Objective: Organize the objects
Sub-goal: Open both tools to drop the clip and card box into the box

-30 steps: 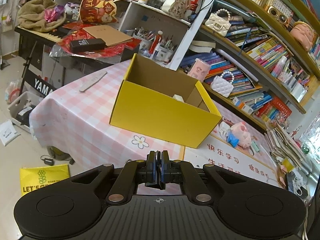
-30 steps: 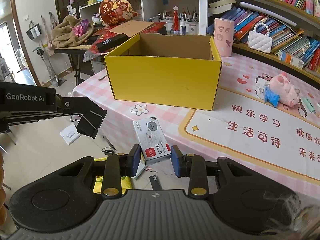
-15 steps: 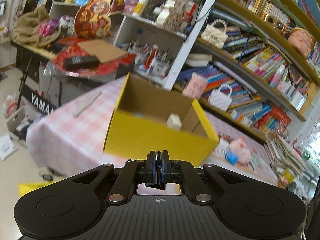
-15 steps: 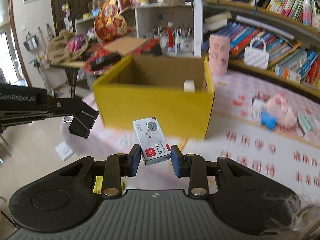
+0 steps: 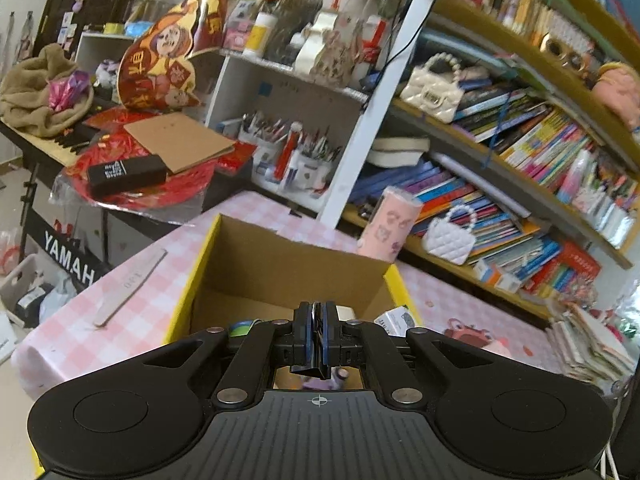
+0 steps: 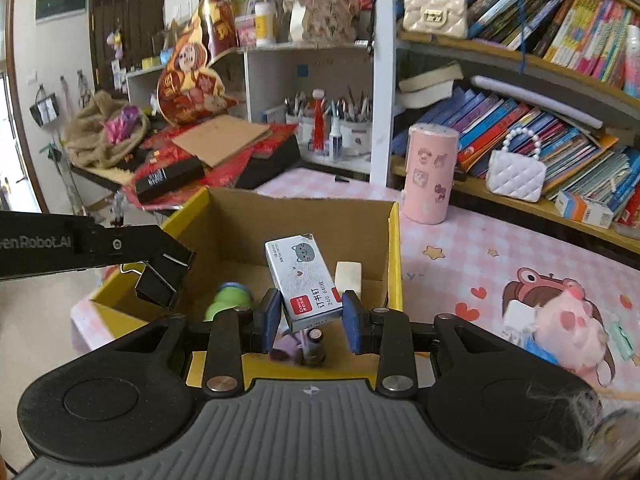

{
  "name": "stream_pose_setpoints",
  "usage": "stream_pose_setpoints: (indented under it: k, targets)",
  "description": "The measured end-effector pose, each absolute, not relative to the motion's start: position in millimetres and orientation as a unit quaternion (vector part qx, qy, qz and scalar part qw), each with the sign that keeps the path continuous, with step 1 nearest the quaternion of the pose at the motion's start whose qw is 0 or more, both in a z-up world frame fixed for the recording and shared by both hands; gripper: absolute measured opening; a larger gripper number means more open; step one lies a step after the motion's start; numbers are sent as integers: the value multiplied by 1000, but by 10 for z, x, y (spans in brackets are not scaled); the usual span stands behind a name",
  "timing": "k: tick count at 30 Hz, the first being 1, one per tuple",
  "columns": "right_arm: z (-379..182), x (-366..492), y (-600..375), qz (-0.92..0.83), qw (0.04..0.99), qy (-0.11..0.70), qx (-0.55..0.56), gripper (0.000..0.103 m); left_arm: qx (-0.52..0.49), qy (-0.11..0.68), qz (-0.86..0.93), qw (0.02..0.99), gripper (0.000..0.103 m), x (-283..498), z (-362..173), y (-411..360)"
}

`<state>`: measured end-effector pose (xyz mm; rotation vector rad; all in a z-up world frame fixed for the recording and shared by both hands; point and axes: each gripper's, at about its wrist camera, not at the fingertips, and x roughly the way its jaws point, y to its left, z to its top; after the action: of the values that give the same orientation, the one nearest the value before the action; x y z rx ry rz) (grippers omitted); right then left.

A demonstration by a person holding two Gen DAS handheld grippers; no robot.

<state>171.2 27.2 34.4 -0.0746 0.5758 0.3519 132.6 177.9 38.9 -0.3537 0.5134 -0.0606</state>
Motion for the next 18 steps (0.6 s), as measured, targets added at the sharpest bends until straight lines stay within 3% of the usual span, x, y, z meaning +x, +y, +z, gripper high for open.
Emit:
stream_pose_setpoints:
  k: [18]
  targets:
    - [-53,2443,498,225,908,342,-92,29,-142,336,31,930,3,2020,-172,1723]
